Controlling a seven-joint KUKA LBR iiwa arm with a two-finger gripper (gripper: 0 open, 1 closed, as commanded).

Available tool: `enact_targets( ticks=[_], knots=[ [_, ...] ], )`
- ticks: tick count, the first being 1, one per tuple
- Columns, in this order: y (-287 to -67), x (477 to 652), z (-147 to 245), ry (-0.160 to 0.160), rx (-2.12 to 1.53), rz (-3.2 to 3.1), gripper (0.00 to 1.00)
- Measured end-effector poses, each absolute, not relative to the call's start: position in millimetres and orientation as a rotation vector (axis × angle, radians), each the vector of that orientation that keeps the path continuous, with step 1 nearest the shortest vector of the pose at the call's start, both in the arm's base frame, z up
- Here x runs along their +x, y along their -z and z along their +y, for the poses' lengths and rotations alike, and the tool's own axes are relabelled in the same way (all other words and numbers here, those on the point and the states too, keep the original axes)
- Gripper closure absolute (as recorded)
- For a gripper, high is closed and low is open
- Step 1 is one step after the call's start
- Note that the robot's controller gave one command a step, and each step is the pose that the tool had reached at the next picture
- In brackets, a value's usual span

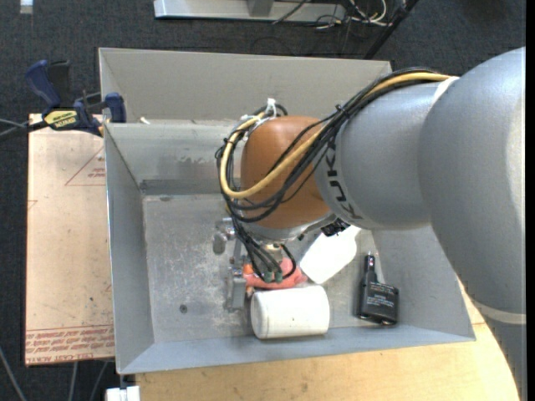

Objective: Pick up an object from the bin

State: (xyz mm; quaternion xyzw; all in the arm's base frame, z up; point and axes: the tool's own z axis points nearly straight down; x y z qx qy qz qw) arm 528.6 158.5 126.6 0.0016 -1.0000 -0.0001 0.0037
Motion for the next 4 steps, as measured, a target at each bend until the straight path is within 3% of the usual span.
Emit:
enact_targets(
  ticks=[1, 2, 3, 4],
  knots=[
    [-131, 530.4, 158, 0.002, 0.000, -3.141, 0.00],
    [-93, 545.2, 118, 0.006, -0.066, -3.141, 0.00],
    [-71, 562.8, 100, 0.006, -0.221, -3.138, 1.00],
    [-71, 562.8, 100, 0.006, -0.221, -3.138, 1.00]
  ],
)
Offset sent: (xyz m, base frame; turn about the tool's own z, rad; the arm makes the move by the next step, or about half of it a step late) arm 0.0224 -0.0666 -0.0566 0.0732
